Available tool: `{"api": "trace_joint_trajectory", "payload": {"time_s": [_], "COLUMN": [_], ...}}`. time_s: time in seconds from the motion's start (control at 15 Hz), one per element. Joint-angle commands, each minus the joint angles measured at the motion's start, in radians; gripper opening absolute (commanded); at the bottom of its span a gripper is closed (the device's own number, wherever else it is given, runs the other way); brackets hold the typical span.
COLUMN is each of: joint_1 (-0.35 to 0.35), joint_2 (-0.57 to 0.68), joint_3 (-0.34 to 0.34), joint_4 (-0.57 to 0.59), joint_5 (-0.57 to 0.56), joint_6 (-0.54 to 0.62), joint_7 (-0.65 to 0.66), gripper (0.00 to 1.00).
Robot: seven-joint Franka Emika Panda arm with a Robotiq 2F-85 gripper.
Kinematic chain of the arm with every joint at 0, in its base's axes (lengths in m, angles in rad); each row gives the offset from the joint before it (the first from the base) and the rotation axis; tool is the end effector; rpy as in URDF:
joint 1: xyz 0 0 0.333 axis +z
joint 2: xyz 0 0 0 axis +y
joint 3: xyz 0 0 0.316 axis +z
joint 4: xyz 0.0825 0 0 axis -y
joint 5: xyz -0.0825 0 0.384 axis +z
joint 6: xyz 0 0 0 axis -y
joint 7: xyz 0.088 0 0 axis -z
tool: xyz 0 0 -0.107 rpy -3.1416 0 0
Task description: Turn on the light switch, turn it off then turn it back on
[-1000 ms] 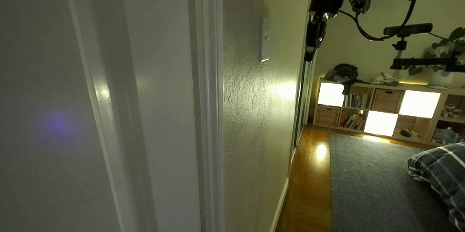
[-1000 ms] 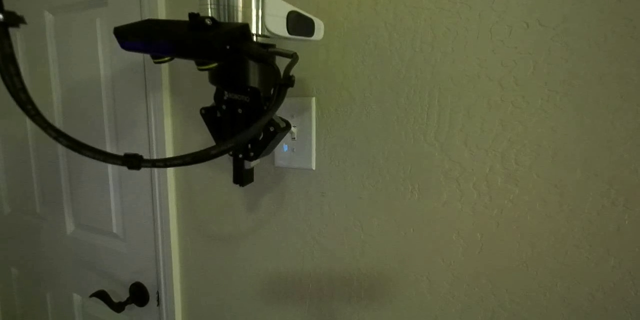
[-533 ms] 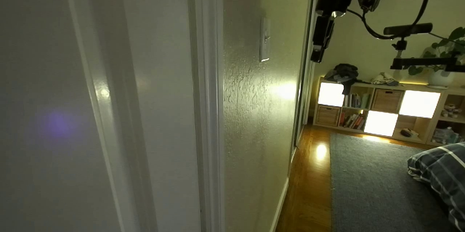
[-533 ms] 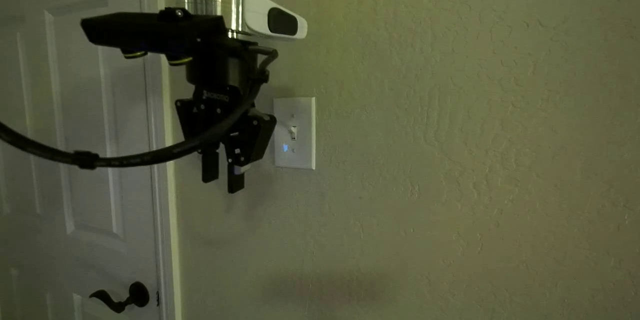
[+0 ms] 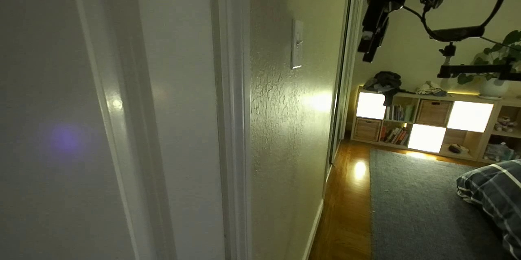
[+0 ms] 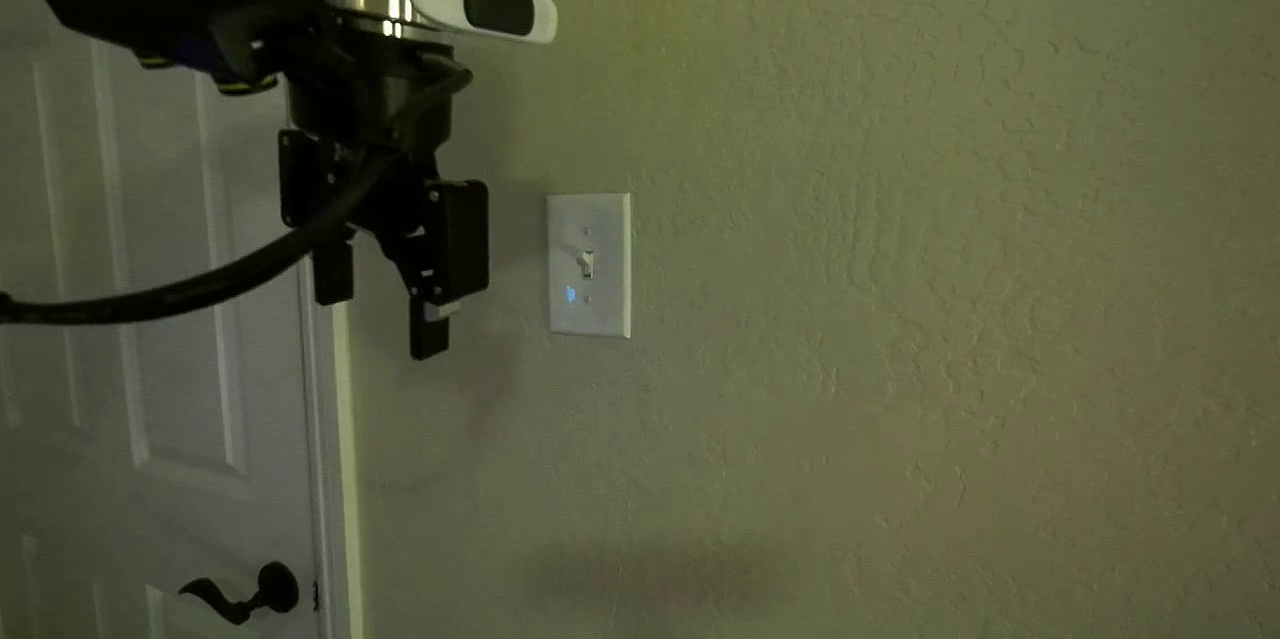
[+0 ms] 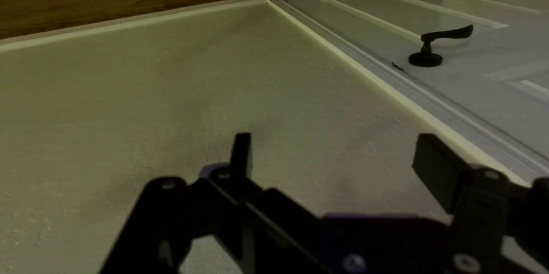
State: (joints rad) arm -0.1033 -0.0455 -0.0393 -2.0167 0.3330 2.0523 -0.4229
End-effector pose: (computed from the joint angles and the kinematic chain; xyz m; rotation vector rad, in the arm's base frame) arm 0.5482 -0.0611 0.4819 -2.8573 -0.1959 -0.2330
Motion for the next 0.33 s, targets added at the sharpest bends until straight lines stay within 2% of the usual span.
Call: {"api": "trace_joint_trajectory", "payload": {"time_s": [0.0,0.27], "joint_1": [0.017,0.018], "joint_2": [-0.007,-0.013], "joint_3": [-0.018,-0.019], "joint_4": [-0.005,-0.013], "joint_5": [0.0,0.0], "joint_6": [-0.002,-0.002], "joint_7": [0.002,0.002], "gripper": [1.0,1.0]}}
